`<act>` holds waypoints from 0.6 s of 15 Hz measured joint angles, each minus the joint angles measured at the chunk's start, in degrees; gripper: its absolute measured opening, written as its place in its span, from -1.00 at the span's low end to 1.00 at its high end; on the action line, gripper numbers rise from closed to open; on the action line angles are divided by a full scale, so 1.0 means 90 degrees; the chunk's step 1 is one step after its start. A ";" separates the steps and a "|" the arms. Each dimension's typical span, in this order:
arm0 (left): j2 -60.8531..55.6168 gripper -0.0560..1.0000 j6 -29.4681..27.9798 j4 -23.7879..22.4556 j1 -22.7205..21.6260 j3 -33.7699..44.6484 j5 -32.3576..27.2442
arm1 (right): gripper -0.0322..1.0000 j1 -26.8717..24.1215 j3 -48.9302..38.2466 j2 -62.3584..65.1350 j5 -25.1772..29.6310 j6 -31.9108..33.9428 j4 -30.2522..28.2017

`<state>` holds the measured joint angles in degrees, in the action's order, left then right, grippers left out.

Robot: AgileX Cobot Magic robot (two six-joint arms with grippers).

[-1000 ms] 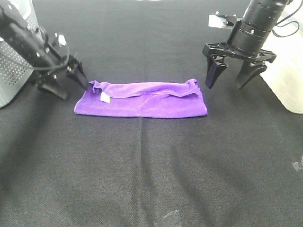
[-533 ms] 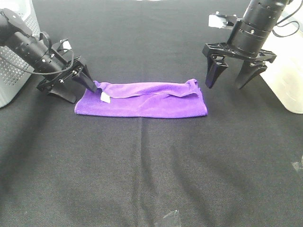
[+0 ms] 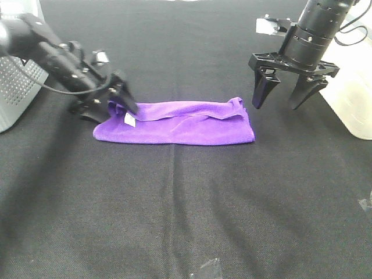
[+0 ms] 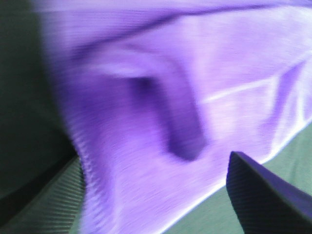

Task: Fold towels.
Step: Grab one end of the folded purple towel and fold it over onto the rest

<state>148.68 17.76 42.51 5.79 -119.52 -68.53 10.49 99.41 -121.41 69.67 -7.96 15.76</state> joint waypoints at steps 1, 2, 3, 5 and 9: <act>0.0038 0.52 0.0000 0.0045 0.0076 -0.0045 0.0000 | 0.53 0.0000 0.0000 0.0000 0.0000 0.0000 0.0000; 0.0057 0.42 -0.0019 0.0070 0.0121 -0.0064 0.0019 | 0.53 0.0000 0.0000 0.0000 0.0000 0.0000 0.0000; 0.0083 0.27 -0.0076 0.0051 0.0121 -0.0064 0.0032 | 0.53 0.0000 0.0000 0.0000 0.0000 0.0000 0.0000; 0.0127 -0.19 -0.0127 -0.0127 0.0121 -0.0064 0.0102 | 0.53 0.0000 0.0000 0.0000 0.0000 0.0000 0.0000; 0.0153 -0.80 -0.0019 -0.0255 0.0121 -0.0064 0.0146 | 0.53 0.0000 0.0000 0.0000 0.0000 0.0000 0.0000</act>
<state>150.06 17.59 40.22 6.88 -120.09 -67.21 10.49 99.41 -121.41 69.67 -7.96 15.76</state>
